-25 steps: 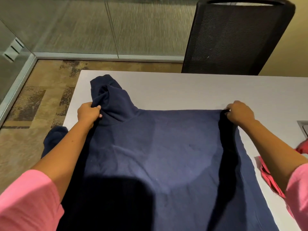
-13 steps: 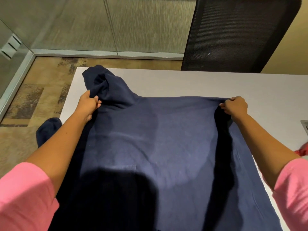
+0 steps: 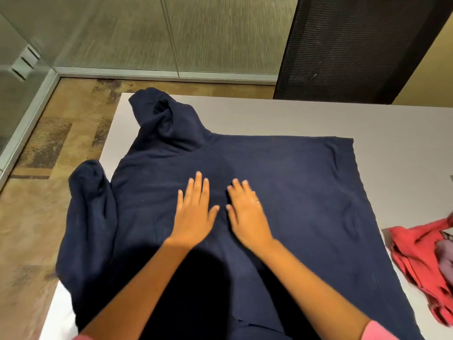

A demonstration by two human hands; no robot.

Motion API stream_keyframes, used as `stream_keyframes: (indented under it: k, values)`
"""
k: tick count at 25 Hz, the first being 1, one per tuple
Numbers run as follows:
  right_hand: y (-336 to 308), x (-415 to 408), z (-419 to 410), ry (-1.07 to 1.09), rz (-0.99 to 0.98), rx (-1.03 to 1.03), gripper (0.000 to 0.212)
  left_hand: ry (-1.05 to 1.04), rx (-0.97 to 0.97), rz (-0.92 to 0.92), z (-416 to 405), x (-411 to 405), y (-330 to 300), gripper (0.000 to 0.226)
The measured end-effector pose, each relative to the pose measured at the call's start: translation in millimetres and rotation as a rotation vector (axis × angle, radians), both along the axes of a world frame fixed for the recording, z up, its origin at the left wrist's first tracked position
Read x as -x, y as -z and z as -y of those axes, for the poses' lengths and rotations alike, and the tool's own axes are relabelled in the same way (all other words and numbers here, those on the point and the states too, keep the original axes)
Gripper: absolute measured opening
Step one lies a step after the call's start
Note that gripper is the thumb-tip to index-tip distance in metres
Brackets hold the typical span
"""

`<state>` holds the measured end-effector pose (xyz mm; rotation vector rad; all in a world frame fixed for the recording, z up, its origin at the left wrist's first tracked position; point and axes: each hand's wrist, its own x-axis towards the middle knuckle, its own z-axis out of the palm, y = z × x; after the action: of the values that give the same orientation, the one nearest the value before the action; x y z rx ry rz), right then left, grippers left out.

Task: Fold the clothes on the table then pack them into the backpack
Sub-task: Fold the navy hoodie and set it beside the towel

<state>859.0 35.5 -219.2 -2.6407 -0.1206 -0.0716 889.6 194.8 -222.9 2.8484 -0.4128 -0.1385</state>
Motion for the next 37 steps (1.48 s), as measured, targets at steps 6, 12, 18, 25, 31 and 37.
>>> stream_keyframes:
  k: [6,12,18,25,31,37]
  values:
    - [12,5,-12,0.073,-0.135,0.308,0.063,-0.114,-0.150,-0.032,-52,0,11,0.082]
    - [13,30,87,0.350,-0.188,0.382,0.071,-0.225,-0.168,-0.046,-101,6,8,0.077]
    - [5,72,145,0.486,-0.225,0.332,0.077,-0.178,-0.176,-0.057,-124,20,6,0.073]
    - [-4,112,107,0.454,-0.242,0.279,0.072,-0.314,0.001,-0.053,-119,87,-17,0.073]
    - [-7,183,27,0.190,-0.259,0.305,0.064,-0.131,-0.079,0.107,-75,192,-15,0.054]
    - [-11,231,58,0.288,-0.362,0.414,0.065,-0.307,-0.118,-0.191,-99,231,-20,0.069]
